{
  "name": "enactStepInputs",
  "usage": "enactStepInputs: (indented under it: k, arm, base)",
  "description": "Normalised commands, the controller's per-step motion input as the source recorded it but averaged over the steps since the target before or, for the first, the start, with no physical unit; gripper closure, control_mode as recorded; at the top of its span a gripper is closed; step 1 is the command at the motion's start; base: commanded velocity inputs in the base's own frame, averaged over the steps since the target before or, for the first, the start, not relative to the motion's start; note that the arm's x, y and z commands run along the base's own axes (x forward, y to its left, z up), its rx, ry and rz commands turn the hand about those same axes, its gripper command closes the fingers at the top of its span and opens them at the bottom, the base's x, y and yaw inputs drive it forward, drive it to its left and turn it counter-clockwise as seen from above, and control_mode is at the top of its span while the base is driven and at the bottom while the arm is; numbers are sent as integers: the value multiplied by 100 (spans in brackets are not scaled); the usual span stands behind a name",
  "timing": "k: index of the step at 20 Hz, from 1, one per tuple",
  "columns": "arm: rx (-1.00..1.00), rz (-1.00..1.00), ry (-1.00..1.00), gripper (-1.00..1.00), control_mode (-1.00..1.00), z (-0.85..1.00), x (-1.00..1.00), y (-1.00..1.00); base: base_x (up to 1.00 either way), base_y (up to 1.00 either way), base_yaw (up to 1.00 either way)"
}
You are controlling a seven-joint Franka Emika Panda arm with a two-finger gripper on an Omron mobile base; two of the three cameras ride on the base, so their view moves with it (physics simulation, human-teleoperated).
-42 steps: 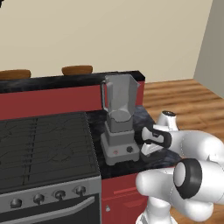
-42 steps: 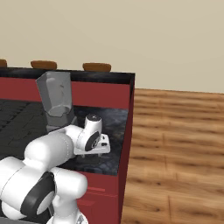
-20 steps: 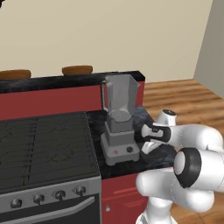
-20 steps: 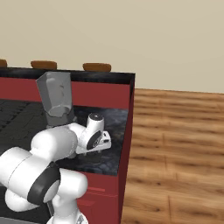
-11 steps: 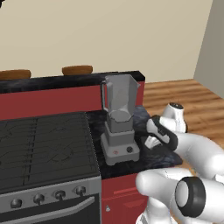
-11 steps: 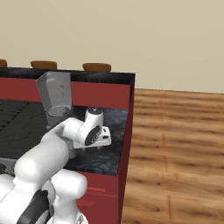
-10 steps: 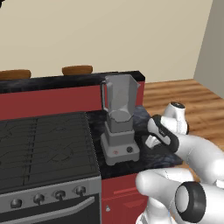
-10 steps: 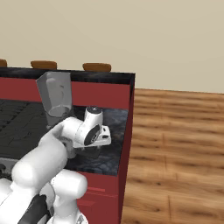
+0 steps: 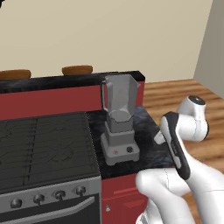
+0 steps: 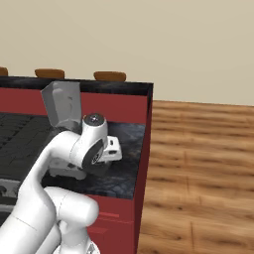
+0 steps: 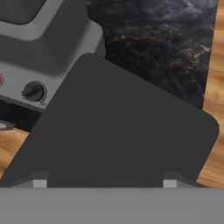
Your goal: Grab the lime and onion from the fridge, place them in the blender, close the lid, and turn on the blender to create a marinade.
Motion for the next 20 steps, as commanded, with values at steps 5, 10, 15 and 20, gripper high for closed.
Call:
enactStepInputs:
  k: [5, 10, 15, 20]
  arm:
    - [0, 0, -12, 100, -100, 100, -37, -1]
    - [0, 0, -4, 100, -100, 100, -9, 0]
    - [0, 3, 0, 100, -100, 100, 0, 0]
    - [0, 18, 0, 100, -100, 93, 0, 0]
  base:
    - [0, 0, 0]
    - [0, 0, 0]
    - [0, 0, 0]
    - [0, 0, 0]
